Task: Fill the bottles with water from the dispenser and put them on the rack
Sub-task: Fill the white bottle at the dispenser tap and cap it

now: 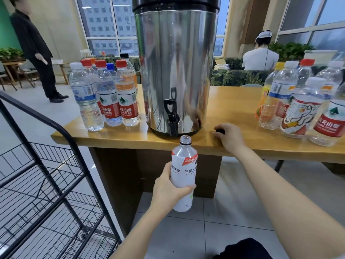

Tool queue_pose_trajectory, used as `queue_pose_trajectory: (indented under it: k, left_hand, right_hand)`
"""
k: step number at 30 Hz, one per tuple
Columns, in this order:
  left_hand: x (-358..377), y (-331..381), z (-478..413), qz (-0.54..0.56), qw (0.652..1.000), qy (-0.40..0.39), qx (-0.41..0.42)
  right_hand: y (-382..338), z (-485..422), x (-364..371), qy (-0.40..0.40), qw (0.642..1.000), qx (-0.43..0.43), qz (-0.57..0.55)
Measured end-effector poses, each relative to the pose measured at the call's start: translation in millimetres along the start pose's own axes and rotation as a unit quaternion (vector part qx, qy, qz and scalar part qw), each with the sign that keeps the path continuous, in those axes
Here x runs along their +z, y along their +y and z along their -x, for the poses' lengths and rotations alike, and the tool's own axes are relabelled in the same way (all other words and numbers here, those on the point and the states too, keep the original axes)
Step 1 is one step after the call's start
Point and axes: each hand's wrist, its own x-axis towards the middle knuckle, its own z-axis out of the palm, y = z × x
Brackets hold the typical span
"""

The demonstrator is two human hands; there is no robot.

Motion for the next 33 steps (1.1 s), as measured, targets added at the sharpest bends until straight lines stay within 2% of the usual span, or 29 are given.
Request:
queue_pose_trajectory:
  k: [3,6,9,13,17,25,33]
  left_hand:
    - [-0.1,-0.3,2.8,-0.007,1.000,0.001,-0.004]
    - [0.9,0.1,6.4,-0.014,1.000,-0.005,-0.001]
    - [0.9,1.5,12.7,-0.015,1.000,-0.015,0.001]
    - [-1.5,1.6,23.6,-0.017,1.000,-0.021,0.005]
    - [-7.2,0.7,30.4,-0.020,1.000,-0.020,0.006]
    - [-24.9,-1.9,34.4,-0.035,0.999,-0.040,0.011]
    - [-33.1,-1.2,35.7,-0.032,0.997,-0.073,0.014]
  right_hand:
    - [-15.4,21.9,-13.3,-0.035,0.991,-0.016,-0.130]
    - [-35.2,46.4,-31.6,-0.129,0.975,-0.079,-0.162]
    - [-53.8,62.1,-44.1,-0.181,0.961,-0.145,-0.148]
    - [-75.5,70.3,-56.8,-0.192,0.958,-0.193,-0.088]
    - [-88.2,71.9,-54.7,-0.218,0.947,-0.206,-0.116]
    - [-106.2,73.8,-53.4,-0.261,0.926,-0.273,-0.034]
    - [-115.5,76.2,-55.5,-0.264,0.929,-0.260,0.001]
